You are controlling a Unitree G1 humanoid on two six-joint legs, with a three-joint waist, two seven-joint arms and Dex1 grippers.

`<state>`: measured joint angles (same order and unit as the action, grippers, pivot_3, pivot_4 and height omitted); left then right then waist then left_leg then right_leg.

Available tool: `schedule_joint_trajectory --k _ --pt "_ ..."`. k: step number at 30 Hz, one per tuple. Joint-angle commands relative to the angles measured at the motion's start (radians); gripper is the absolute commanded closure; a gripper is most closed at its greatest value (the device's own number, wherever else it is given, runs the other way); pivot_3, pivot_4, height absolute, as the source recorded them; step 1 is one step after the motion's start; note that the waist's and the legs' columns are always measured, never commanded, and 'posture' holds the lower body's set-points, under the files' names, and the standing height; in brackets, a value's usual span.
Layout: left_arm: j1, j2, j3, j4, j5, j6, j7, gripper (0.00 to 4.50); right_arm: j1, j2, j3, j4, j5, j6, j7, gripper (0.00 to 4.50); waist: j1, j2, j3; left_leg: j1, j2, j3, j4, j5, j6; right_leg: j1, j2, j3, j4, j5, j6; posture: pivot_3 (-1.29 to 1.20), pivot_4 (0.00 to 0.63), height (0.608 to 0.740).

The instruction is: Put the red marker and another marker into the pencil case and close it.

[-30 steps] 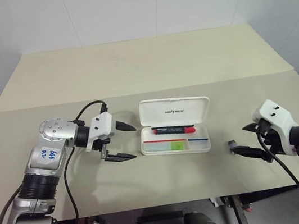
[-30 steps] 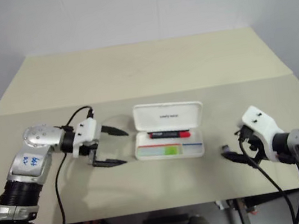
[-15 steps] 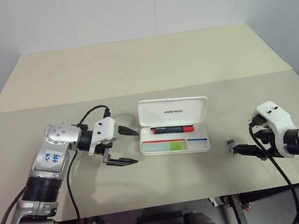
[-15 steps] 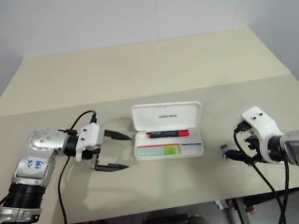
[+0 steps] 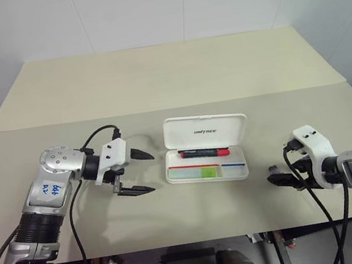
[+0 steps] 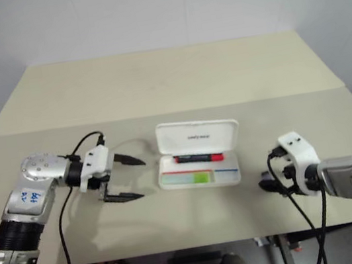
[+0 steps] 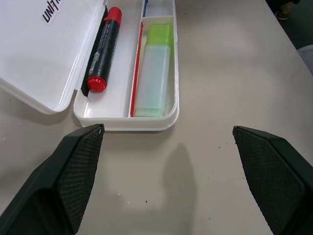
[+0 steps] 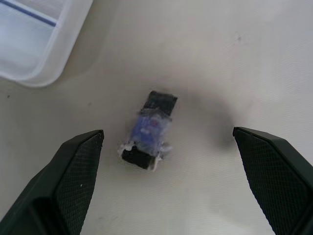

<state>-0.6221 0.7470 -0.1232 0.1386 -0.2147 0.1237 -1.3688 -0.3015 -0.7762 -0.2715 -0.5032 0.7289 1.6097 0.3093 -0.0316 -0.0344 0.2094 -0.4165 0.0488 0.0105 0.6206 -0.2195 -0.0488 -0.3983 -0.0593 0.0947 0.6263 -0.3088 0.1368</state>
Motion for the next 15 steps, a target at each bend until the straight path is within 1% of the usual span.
schedule_joint_trajectory --k 1,4,9,14,15 --pt "0.001 0.018 0.037 -0.038 -0.025 0.005 0.011 0.01 -0.004 0.036 0.01 -0.014 0.037 0.005 -0.052 0.0 -0.001 -0.002 -0.001 0.0 0.0 0.0 0.0 0.0 0.0 0.0 0.0 0.0 0.0 0.0 0.0 0.0 0.15 0.74" --pt "0.004 0.022 0.04 -0.045 -0.026 0.01 0.014 0.0 -0.002 0.058 0.022 -0.02 0.053 0.005 -0.088 0.61 -0.005 -0.004 -0.002 0.001 0.0 0.0 0.0 0.0 0.0 0.0 0.0 0.0 0.0 0.0 -0.001 0.0 0.15 0.74" --pt "0.003 0.031 0.039 -0.052 -0.03 0.013 0.019 0.0 0.002 0.044 0.036 -0.017 0.05 0.005 -0.106 2.3 -0.008 -0.004 -0.003 0.001 0.001 0.0 0.0 0.0 0.0 0.0 0.0 0.0 0.0 -0.001 -0.002 0.0 0.15 0.74" --pt "-0.002 0.033 0.036 -0.05 -0.031 0.011 0.023 0.0 -0.006 0.008 0.054 -0.021 0.043 0.005 -0.082 4.02 -0.008 -0.005 -0.003 0.001 0.001 0.0 -0.001 0.0 0.0 0.0 0.0 0.0 0.0 -0.001 -0.002 0.0 0.15 0.74" --pt "-0.003 0.033 0.035 -0.05 -0.031 0.01 0.023 0.0 -0.008 0.002 0.055 -0.024 0.04 0.005 -0.073 4.02 -0.007 -0.005 -0.003 0.001 0.001 0.0 -0.001 0.0 0.0 0.0 0.0 0.0 0.0 -0.001 -0.002 0.0 0.15 0.74"
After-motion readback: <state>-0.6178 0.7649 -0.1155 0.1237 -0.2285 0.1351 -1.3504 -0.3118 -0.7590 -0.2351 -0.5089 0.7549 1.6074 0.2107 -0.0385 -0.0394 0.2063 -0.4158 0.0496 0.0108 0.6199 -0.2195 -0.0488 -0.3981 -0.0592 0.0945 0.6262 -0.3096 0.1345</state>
